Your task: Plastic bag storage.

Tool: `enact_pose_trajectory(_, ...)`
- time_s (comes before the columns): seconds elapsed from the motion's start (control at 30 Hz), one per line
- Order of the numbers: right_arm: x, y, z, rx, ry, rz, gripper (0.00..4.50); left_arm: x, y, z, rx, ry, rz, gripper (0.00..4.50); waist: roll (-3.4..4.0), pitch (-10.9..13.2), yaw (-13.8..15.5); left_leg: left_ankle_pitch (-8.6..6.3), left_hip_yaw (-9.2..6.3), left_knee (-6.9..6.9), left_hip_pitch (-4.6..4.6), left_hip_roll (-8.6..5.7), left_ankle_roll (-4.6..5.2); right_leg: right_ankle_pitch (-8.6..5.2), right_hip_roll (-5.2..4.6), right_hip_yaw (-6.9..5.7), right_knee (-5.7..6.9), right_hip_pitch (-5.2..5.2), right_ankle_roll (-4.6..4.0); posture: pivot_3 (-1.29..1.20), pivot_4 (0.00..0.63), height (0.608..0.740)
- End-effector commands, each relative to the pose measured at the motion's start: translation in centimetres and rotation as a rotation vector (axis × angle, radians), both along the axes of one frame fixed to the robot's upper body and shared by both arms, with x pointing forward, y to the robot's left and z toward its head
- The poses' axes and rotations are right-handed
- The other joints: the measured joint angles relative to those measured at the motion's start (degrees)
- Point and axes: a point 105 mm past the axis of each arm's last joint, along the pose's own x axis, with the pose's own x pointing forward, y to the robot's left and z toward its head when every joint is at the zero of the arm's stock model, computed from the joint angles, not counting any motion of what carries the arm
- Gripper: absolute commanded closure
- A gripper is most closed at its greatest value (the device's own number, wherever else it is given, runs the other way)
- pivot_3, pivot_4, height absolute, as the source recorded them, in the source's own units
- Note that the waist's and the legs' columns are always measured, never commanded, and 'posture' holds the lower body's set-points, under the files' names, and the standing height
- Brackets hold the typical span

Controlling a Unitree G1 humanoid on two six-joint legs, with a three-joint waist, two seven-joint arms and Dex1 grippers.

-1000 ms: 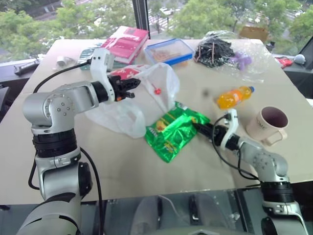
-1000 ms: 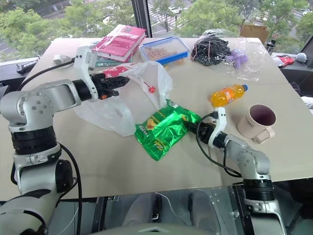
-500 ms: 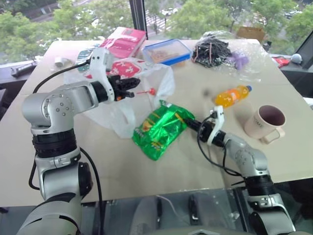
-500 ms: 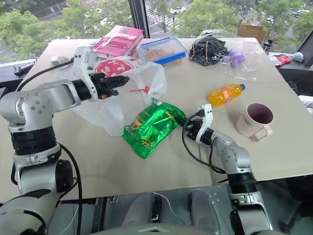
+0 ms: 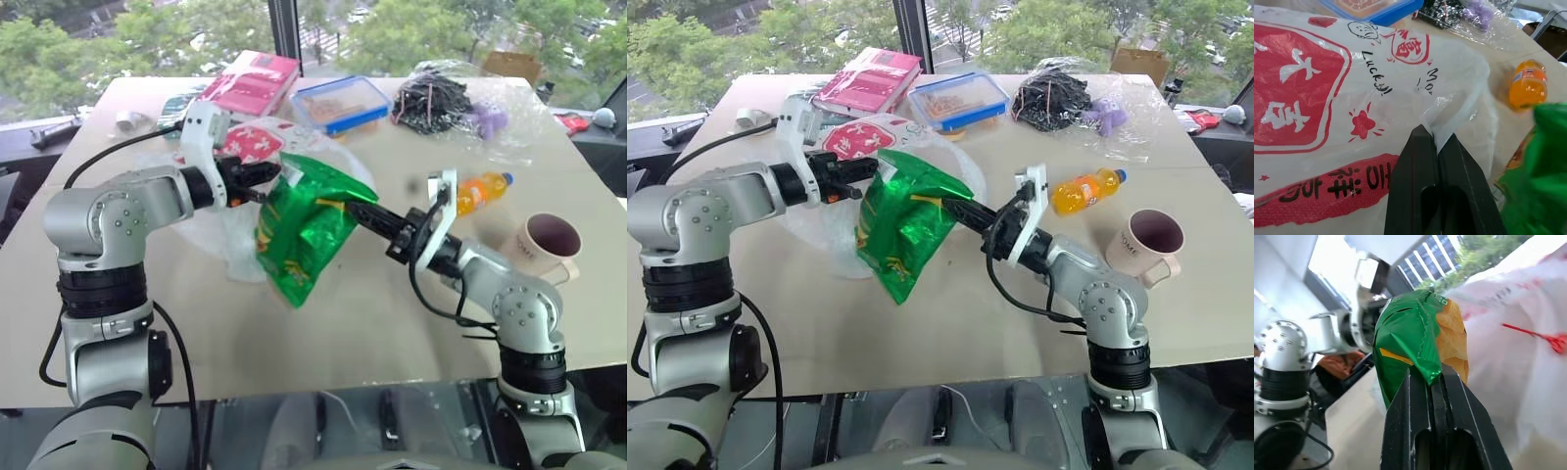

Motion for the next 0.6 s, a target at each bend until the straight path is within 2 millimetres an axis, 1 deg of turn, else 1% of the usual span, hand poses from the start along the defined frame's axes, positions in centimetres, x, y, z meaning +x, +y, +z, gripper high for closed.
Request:
enact_pose_trajectory(0.03, 0.9, 0.5, 0.8, -0.030, -0.007, -0.015, 4.48, -1.2, -1.5, 3.0, -0.072, -0.090, -0.114, 4.50, 0.00, 0.0, 0.1, 0.00, 0.00, 0.00, -0.01, 0.00, 0.00, 0.00, 0.00, 0.00, 0.00, 0.00, 0.00, 0.00, 0.150, 0.740)
enact_pose_trajectory(0.1, 2.7, 0.5, -0.4, -0.079, 0.043, -0.091, 4.48, -1.9, -2.1, 3.7, -0.108, -0.103, -0.168, 4.50, -0.01, 0.0, 0.1, 0.00, 0.01, 0.01, -0.01, 0.00, 0.00, 0.00, 0.00, 0.00, 0.00, 0.00, 0.00, 0.00, 0.150, 0.740)
enact_pose_trajectory(0.17, 3.9, 0.4, -1.5, -0.107, 0.083, -0.137, 4.48, -2.6, -2.4, 4.0, -0.128, -0.111, -0.200, 4.50, 0.00, 0.0, 0.1, 0.00, 0.01, 0.01, 0.00, 0.00, 0.00, 0.00, 0.00, 0.00, 0.01, 0.00, 0.00, 0.00, 0.150, 0.740)
enact_pose_trajectory(0.27, 5.9, -0.4, -2.3, -0.073, 0.162, -0.212, 4.48, -3.3, -2.4, 4.2, -0.155, -0.115, -0.221, 4.50, 0.01, 0.0, 0.0, 0.01, 0.03, 0.00, -0.02, 0.00, 0.00, 0.00, 0.01, 0.01, -0.01, -0.01, 0.00, 0.00, 0.150, 0.740)
enact_pose_trajectory(0.37, 6.4, -0.8, -2.5, -0.059, 0.186, -0.226, 4.48, -3.2, -1.7, 4.3, -0.148, -0.128, -0.182, 4.50, 0.02, 0.0, 0.0, 0.01, 0.04, 0.00, -0.02, 0.00, -0.01, 0.00, 0.00, 0.02, -0.01, -0.01, 0.00, 0.00, 0.150, 0.740)
enact_pose_trajectory(0.47, 6.1, -0.8, -2.5, -0.050, 0.200, -0.189, 4.48, -2.6, -0.6, 4.6, -0.148, -0.138, -0.125, 4.50, 0.03, 0.0, 0.0, 0.01, 0.02, 0.00, -0.02, 0.00, -0.01, 0.00, 0.01, 0.01, -0.02, -0.01, 0.00, 0.00, 0.150, 0.740)
enact_pose_trajectory(0.53, 5.7, -0.5, -2.5, -0.058, 0.196, -0.160, 4.48, -2.6, -0.6, 4.6, -0.152, -0.135, -0.125, 4.50, 0.03, 0.0, 0.0, 0.01, 0.03, 0.00, -0.02, 0.00, 0.00, 0.00, 0.01, 0.01, -0.02, 0.00, 0.00, 0.00, 0.150, 0.740)
enact_pose_trajectory(0.6, 5.8, -0.1, -2.6, -0.063, 0.213, -0.160, 4.48, -3.2, -1.2, 4.4, -0.156, -0.127, -0.168, 4.50, 0.03, 0.0, 0.0, 0.00, 0.02, 0.00, -0.02, 0.00, 0.00, 0.00, 0.02, 0.01, -0.02, 0.00, 0.00, 0.00, 0.150, 0.740)
